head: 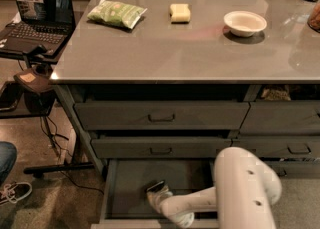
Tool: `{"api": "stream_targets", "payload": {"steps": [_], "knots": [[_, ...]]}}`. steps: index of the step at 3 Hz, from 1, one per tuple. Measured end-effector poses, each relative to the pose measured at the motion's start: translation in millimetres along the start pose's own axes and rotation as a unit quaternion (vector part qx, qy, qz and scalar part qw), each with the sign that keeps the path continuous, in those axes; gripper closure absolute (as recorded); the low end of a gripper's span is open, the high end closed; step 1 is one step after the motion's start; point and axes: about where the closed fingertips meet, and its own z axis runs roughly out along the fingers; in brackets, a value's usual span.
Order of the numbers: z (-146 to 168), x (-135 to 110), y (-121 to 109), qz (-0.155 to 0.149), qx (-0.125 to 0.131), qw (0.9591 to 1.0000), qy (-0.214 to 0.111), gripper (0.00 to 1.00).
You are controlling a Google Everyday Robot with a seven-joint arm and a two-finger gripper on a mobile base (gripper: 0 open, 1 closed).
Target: Pick rxbar chocolate from bottom drawer and place on counter
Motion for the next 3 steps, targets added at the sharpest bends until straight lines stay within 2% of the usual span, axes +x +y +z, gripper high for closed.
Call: {"api": "stream_targets", "payload": {"steps": [1,2,3], "knots": [[-60,-49,-82,0.020,0.042,0.9973,-0.058,1.00],[-130,-115,-183,0.041,0.066,0.9898,-0.119,1.00],[-158,-104,-227,0.047,0.079,0.9885,-0.119,1.00]]}}
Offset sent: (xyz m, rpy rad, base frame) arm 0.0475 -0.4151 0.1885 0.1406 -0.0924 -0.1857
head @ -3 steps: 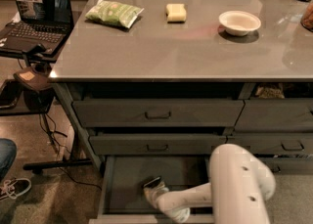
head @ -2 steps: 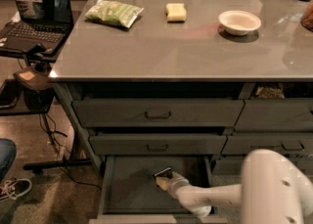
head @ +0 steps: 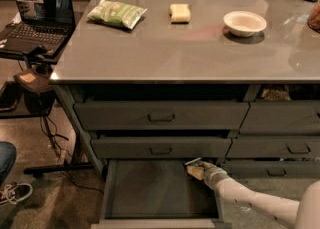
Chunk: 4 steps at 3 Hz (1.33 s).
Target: Pick rxbar chocolate from bottom drawer and place on counter
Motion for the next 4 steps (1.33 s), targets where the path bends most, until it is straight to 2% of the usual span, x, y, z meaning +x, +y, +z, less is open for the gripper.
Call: {"api": "stream_targets", "payload": {"steps": [1,2,3,4], "knots": [[0,1,1,0.000,-0.001,1.0000,0.001,1.00],[-26,17,5,-0.004,0.005,0.9999,0.010,1.00],[-88,30,-1,-0.009,0.029,0.9991,0.029,1.00],[-103,58,27,-0.011,0.006,0.9983,0.056,1.00]]}}
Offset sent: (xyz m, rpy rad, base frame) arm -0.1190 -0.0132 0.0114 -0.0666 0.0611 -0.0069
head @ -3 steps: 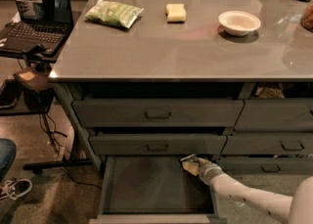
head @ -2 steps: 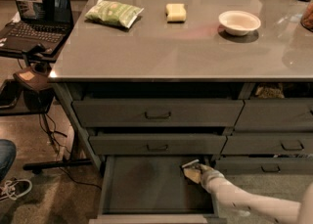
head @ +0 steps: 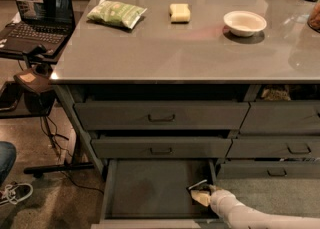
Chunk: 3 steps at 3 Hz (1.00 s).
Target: Pick rxbar chocolate from bottom drawer and place on counter
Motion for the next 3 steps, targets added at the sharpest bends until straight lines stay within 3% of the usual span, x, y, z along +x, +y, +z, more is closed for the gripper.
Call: {"api": "stream_targets", "payload": {"steps": [1,2,3], "knots": [[-9,-9,13,-0.020,-0.012,0.9997,-0.005,1.00],[-52,-56,38,-0.066,-0.010,0.9963,-0.054,1.00],[-118,-90,73,-0.082,-0.002,0.9926,-0.090,1.00]]}}
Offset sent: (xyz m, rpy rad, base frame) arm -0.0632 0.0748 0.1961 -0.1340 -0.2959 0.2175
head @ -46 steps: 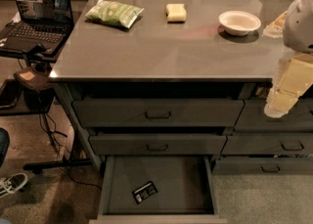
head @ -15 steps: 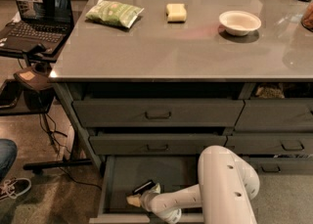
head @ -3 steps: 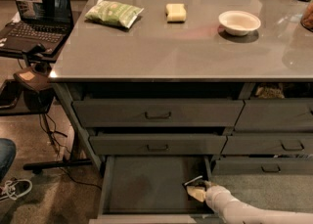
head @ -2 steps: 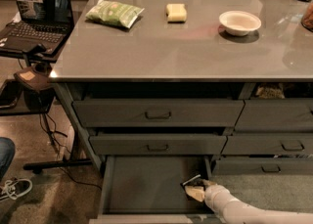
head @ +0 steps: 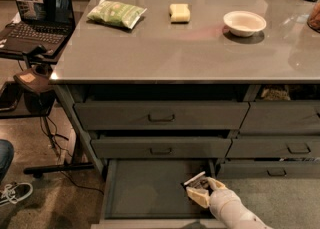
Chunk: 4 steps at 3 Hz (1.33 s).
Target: Pick rxbar chocolate from bottom drawer and place on counter
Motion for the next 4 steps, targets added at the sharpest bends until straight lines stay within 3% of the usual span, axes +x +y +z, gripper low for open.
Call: {"api": "stream_targets", "payload": {"steps": [1,2,3,4], "knots": [[-54,-42,12,0.051,0.029,0.9982,-0.010,1.00],[-67,-71,-1,0.056,0.057,0.9966,-0.019,1.00],[-67,-71,-1,0.056,0.057,0.9966,-0.019,1.00],[-74,-97,-10,0.064,0.047,0.9964,-0.031,1.00]]}}
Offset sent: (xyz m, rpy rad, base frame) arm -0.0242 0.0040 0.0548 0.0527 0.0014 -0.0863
